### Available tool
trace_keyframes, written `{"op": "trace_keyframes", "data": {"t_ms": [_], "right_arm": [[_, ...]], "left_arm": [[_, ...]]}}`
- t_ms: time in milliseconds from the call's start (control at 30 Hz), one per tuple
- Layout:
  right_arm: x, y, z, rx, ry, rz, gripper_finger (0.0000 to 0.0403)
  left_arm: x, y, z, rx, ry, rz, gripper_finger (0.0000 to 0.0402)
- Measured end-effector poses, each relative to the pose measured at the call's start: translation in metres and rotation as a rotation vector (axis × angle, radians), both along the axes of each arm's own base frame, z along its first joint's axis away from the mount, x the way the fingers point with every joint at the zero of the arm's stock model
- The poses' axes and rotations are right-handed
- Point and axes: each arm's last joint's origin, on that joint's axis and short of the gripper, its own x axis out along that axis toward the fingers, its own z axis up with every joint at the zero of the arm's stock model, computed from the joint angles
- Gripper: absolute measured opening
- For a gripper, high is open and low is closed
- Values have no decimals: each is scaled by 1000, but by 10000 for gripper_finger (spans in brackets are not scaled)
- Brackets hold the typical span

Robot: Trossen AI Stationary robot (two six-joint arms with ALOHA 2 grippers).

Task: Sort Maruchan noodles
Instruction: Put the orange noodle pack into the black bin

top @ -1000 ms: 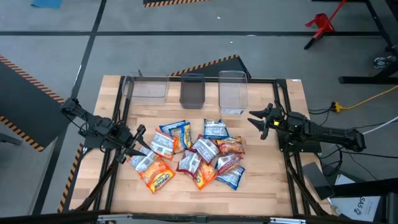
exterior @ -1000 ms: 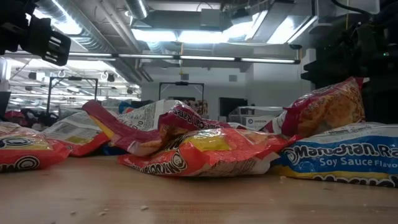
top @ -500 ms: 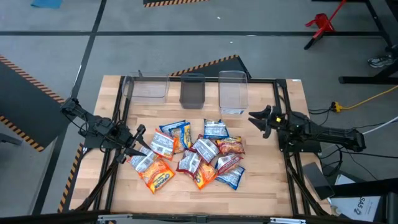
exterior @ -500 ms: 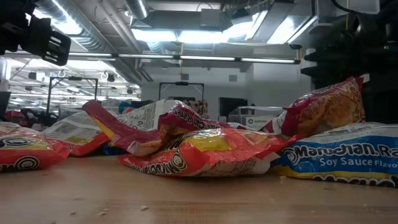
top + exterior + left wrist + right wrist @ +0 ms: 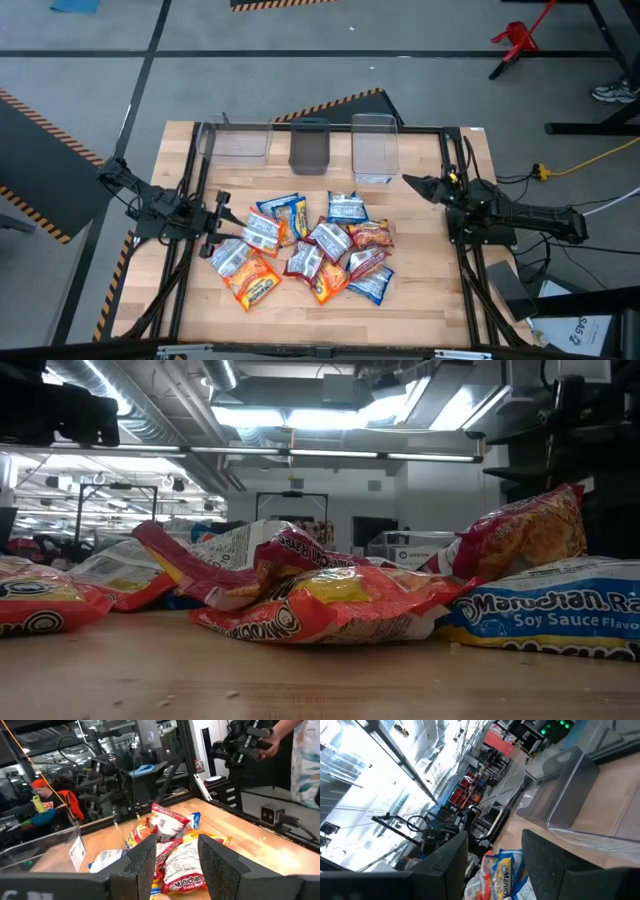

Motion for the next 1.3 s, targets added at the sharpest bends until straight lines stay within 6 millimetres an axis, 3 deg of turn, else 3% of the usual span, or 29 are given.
{"op": "trace_keyframes", "data": {"t_ms": [167,333,433,833,967,1200,1300], "right_arm": [[0,-1,0,72,-34,-15,172],[-1,-1,8,120,-137,-15,172],[-3,-1,15,91,-206,-16,172],[-8,0,31,-89,-310,-45,172],[-8,0,31,-144,-285,-65,172],[-9,-1,30,-190,-251,-118,172],[-8,-1,29,-228,-226,-129,172]], "left_arm": [[0,2,9,-77,-78,63,140],[-5,5,30,-471,-225,4,140],[-10,9,43,-607,-338,4,140],[-32,21,70,-794,-677,-75,140],[-39,28,84,-878,-743,0,140],[-52,38,108,-851,-830,160,140],[-55,42,121,-913,-777,222,140]]}}
